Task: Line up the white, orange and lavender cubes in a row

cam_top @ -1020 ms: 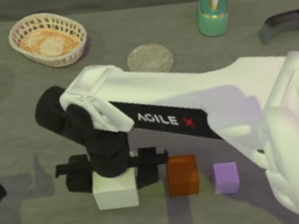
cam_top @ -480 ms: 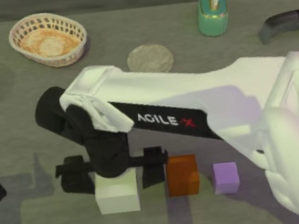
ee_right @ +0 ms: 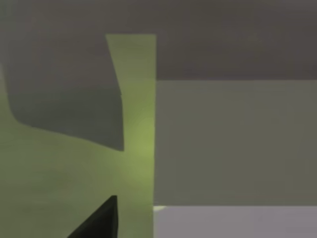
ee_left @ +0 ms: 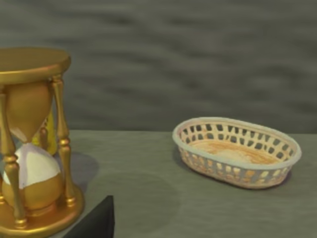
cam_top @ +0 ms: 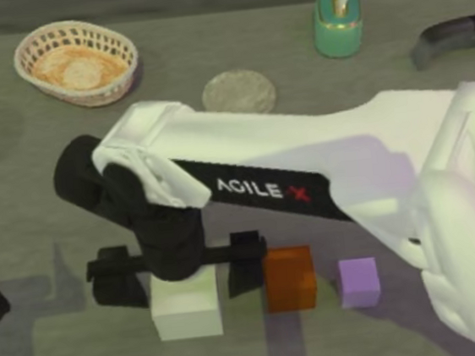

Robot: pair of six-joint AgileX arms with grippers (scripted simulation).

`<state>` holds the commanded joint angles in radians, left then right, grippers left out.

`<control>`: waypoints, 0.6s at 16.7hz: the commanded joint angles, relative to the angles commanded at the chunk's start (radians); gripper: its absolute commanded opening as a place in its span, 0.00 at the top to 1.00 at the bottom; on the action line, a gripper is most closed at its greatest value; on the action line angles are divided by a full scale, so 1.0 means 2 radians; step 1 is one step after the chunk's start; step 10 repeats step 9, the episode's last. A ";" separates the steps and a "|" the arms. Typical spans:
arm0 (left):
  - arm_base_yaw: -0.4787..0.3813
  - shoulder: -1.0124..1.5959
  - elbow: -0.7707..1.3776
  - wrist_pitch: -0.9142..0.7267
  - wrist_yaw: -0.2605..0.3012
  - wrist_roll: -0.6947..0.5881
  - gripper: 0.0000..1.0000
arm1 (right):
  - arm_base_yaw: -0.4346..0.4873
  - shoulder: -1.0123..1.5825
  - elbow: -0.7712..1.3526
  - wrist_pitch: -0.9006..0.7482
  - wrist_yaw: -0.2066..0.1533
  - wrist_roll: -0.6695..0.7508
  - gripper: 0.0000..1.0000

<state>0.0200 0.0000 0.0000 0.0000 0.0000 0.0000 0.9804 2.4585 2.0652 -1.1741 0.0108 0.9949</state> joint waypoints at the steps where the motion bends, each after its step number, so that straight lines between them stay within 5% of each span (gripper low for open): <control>1: 0.000 0.000 0.000 0.000 0.000 0.000 0.00 | 0.001 0.000 0.012 -0.012 0.000 0.000 0.00; 10: 0.000 0.000 0.000 0.000 0.000 0.000 0.00 | 0.004 -0.008 0.115 -0.123 0.000 0.000 0.00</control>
